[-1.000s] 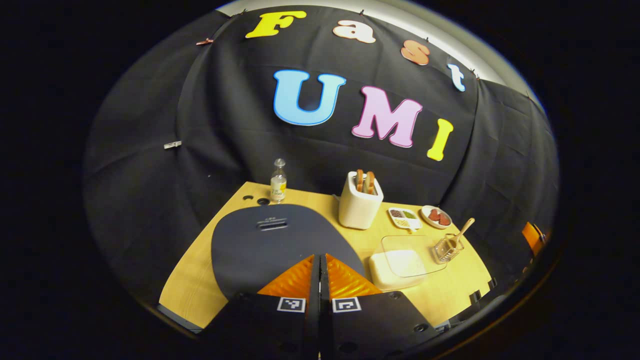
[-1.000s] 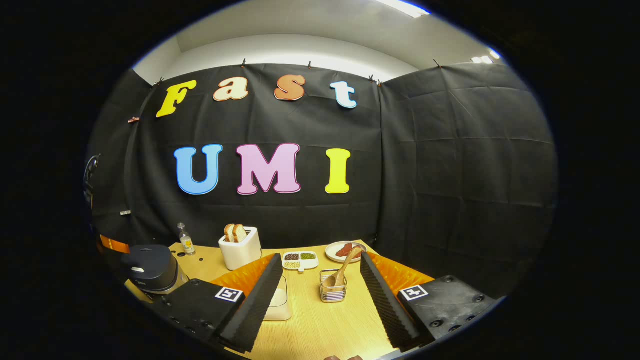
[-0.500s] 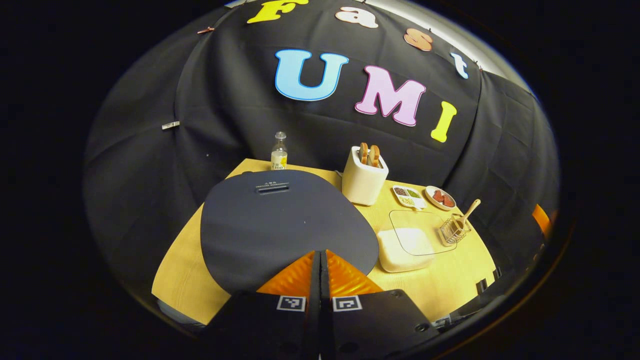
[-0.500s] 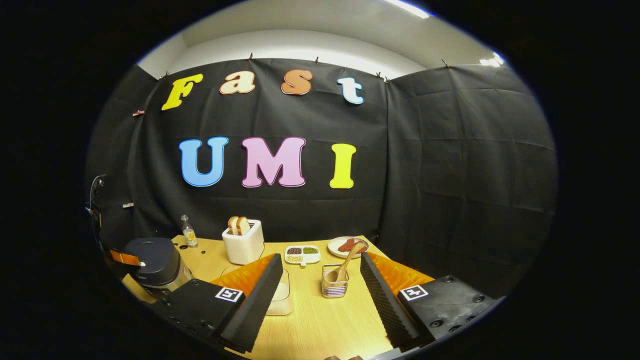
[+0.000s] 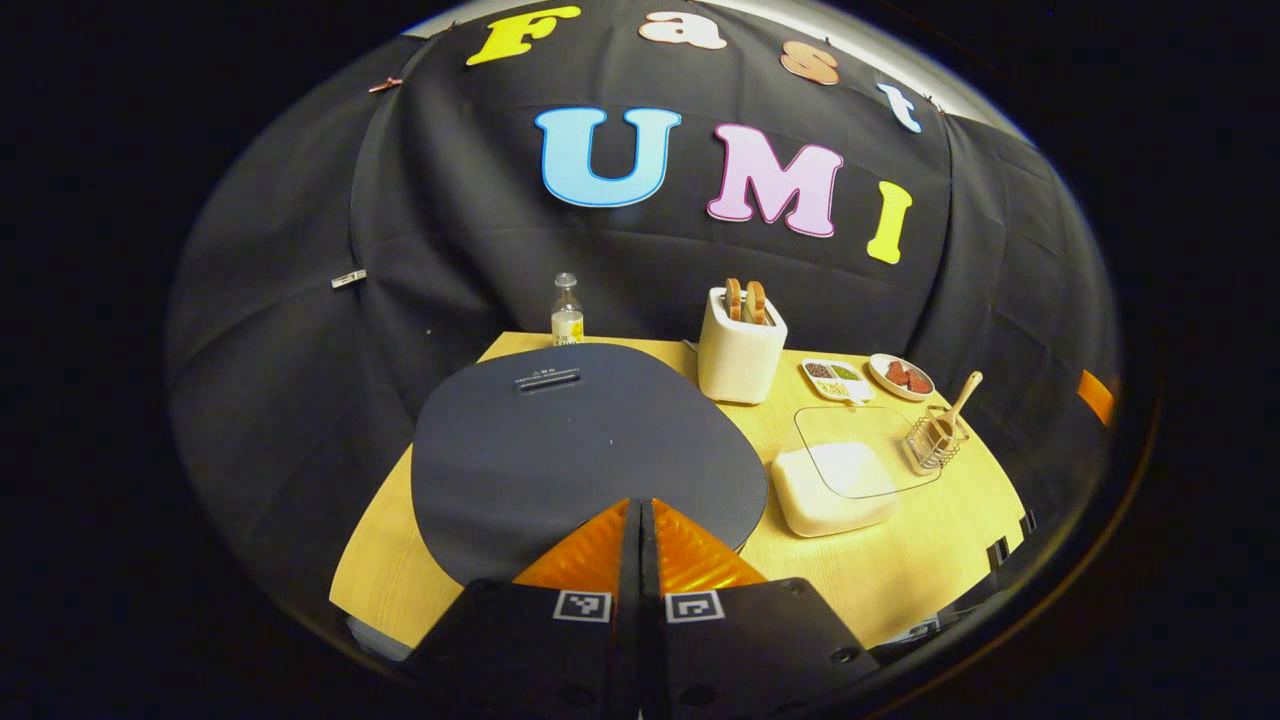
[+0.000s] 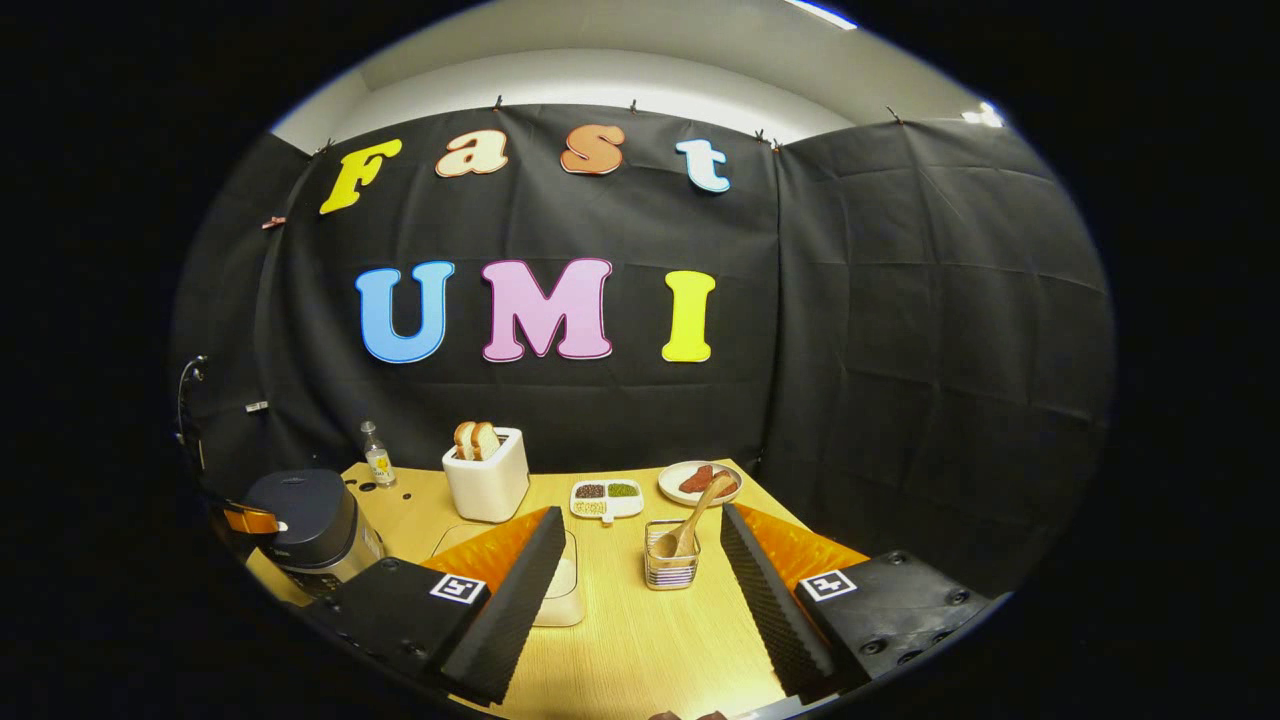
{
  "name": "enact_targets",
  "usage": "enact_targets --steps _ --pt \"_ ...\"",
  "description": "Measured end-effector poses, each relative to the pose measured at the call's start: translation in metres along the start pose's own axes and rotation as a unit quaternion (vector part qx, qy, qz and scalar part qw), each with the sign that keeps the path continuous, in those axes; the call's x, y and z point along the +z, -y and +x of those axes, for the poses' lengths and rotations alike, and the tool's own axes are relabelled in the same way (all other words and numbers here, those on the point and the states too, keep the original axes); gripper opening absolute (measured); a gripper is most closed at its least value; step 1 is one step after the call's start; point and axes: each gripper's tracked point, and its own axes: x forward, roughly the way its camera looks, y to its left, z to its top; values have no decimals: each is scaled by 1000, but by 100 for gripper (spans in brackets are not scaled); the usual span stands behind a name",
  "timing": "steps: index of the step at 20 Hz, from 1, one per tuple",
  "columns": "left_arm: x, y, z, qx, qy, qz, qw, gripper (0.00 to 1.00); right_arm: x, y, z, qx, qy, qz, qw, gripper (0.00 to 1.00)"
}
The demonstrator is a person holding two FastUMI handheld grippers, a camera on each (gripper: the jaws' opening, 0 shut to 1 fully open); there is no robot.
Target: Close the left gripper, press the button to open the rice cooker; take a wooden spoon from the chopstick holder with the right hand, scoop a spoonful of rice and pour it into the rice cooker, then put the wooden spoon back into the chopstick holder.
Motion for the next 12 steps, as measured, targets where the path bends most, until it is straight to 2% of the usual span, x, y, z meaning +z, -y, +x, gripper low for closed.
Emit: enact_targets --steps 1,3,6,8,10,12 --pt "10 1 -8 11 18 9 1000 6 0 3 3 2 -1 -1 1000 98" --pt "49 -1 -29 43 90 26 995 6 -1 14 13 0 -7 -2 1000 98" --pt "113 -5 -69 88 173 9 981 8 -3 29 34 -6 -15 17 1000 98" --pt "126 6 -77 93 187 -15 978 7 -7 36 50 -4 -25 26 999 98" --pt "124 13 -77 97 189 -28 977 12 -4 46 65 -5 -24 34 999 98" --pt "117 18 -77 109 177 -34 978 27 -6 56 83 -6 -27 41 999 98"
